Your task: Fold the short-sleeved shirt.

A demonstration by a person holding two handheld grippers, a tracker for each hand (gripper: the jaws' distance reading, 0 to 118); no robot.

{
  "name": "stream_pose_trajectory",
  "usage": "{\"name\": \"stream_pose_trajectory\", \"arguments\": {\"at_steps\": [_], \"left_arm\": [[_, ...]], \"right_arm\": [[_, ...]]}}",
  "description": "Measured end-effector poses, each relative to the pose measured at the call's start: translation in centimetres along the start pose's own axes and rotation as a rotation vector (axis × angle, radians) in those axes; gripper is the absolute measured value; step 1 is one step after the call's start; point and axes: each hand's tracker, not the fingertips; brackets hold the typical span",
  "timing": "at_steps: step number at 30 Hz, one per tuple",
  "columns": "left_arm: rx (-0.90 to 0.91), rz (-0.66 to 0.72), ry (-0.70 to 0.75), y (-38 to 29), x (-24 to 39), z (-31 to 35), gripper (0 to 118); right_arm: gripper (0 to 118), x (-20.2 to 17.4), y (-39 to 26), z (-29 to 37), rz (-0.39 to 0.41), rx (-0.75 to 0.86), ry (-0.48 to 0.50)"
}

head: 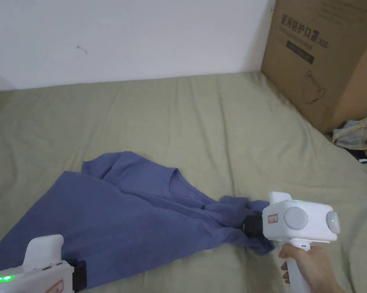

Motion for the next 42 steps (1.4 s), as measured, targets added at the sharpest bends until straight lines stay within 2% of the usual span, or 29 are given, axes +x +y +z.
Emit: {"name": "stream_pose_trajectory", "arguments": {"at_steps": [3,4,6,7,8,13,17,21,28,33,34,36,37,39,42], "left_arm": [[-0.01,-0.021,0.003,0.2,-0.1,-0.6,0],[-0.016,-0.02,-0.007,0.3,-0.2,-0.7,0],[-0.018,-0.004,-0.017,0.4,-0.3,-0.8,0],[-0.015,-0.003,-0.015,0.4,-0.3,-0.8,0],[-0.01,-0.006,-0.012,0.5,-0.2,-0.9,0],[-0.007,0.001,0.0,1.1,-0.9,-0.7,0],[0.015,0.013,0.011,2.2,-1.5,-0.1,0],[0.036,0.021,0.028,3.5,-2.3,0.3,0],[0.042,0.034,0.028,6.7,-4.8,-1.4,0],[0.045,0.049,0.023,11.8,-8.0,-5.5,0],[0.041,0.077,0.01,12.9,-8.6,-6.5,16],[-0.004,0.095,-0.005,15.7,-9.6,-9.0,75],[-0.01,0.092,-0.017,16.7,-9.9,-10.1,93],[-0.009,0.077,-0.027,18.8,-10.2,-12.4,93],[-0.023,0.072,0.075,21.7,-10.9,-16.5,93]], "right_arm": [[65,-0.7,-0.1,0.4,0.016,0.035,-0.046],[51,-0.7,-0.1,0.5,0.013,0.035,-0.052],[16,-0.7,-0.2,0.7,0.028,0.058,-0.097],[8,-0.5,-0.2,0.8,0.016,0.046,-0.057],[5,-0.6,-0.1,1.1,0.014,0.038,-0.052],[4,-1.5,0.3,3.0,0.071,0.075,-0.069],[4,-1.4,1.1,4.9,0.039,0.122,-0.052],[4,-2.8,2.4,6.4,0.1,0.158,-0.041],[4,-2.9,2.6,5.7,0.088,0.14,-0.022],[4,-2.2,2.4,4.9,0.08,0.119,-0.025],[4,-2.1,2.5,4.7,0.068,0.11,-0.023],[4,-1.9,2.6,4.4,0.049,0.105,-0.021],[4,-1.9,2.6,4.3,0.044,0.104,-0.026],[4,-1.9,2.7,4.0,0.045,0.101,-0.031],[4,-2.0,2.9,3.6,0.054,0.083,-0.05]]}}
